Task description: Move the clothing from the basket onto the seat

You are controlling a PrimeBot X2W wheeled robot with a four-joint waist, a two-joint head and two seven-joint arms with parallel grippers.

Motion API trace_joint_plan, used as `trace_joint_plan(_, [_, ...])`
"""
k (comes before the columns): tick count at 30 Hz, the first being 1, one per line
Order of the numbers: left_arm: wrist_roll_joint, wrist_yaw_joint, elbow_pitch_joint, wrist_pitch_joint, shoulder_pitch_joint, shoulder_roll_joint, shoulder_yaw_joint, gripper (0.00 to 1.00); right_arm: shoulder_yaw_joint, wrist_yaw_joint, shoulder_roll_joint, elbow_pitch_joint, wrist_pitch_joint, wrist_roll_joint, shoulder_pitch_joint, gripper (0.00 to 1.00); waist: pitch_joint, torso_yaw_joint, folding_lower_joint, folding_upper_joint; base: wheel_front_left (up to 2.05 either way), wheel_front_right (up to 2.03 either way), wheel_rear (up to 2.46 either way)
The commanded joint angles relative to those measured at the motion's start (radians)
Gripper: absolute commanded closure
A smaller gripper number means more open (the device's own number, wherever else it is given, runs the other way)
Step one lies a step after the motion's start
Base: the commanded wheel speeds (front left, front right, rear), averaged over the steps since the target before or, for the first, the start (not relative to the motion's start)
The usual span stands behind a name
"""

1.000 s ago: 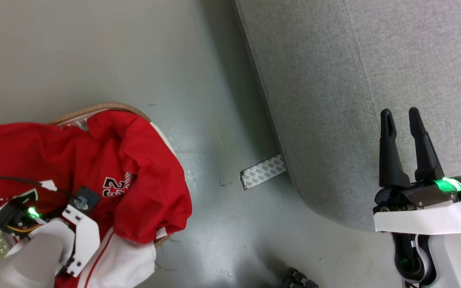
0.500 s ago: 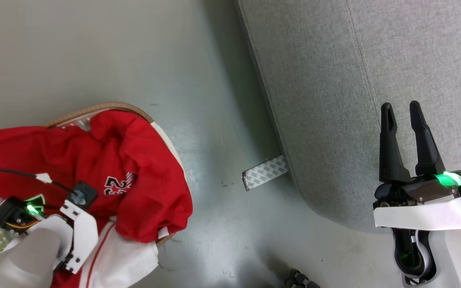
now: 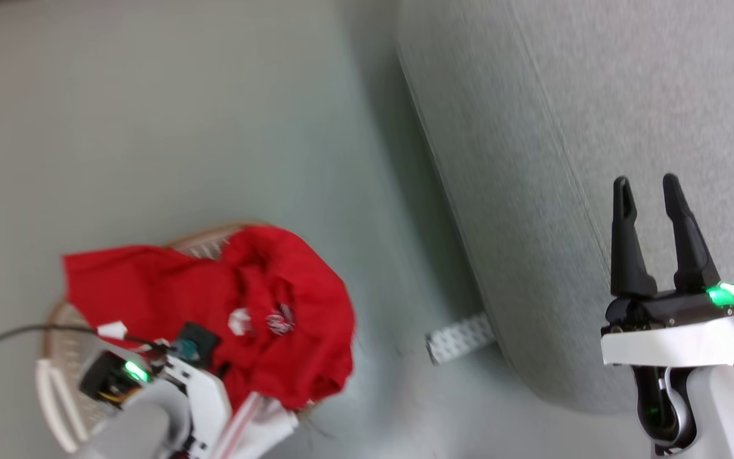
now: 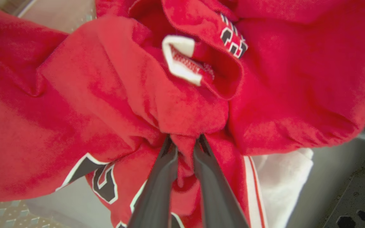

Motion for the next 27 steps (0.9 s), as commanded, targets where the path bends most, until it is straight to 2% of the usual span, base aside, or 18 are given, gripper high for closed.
trace_joint_plan(1, [-0.017,0.001,0.001,-0.020,0.027,-0.018,0.002,1.00,-0.008,-0.002,-0.004,0.013,0.000,-0.019,0.020,0.00,-0.117,0.073,0.0000,0.0000,0.00,0.00,0.00])
trace_joint_plan(7, [-0.067,0.001,-0.021,-0.065,0.076,-0.067,0.012,1.00,-0.026,-0.002,-0.004,0.053,0.001,-0.052,0.056,0.00,-0.249,0.152,0.0000,0.0000,0.00,0.00,0.00])
trace_joint_plan(13, [-0.103,0.001,-0.074,-0.077,0.117,-0.086,0.032,1.00,-0.036,-0.002,-0.004,0.090,0.000,-0.074,0.092,0.00,-0.361,0.225,0.0000,0.0000,0.00,0.00,0.00])
trace_joint_plan(18, [-0.091,0.010,-0.178,-0.077,0.156,-0.074,0.098,1.00,-0.037,-0.002,-0.004,0.112,0.001,-0.082,0.119,0.00,-0.437,0.278,0.0000,0.0000,0.00,0.00,0.00])
trace_joint_plan(27, [-0.032,0.054,-0.430,-0.077,0.230,-0.055,0.277,1.00,-0.031,-0.002,-0.004,0.133,0.000,-0.091,0.170,0.00,-0.541,0.347,0.0000,0.0000,0.00,0.00,0.00])
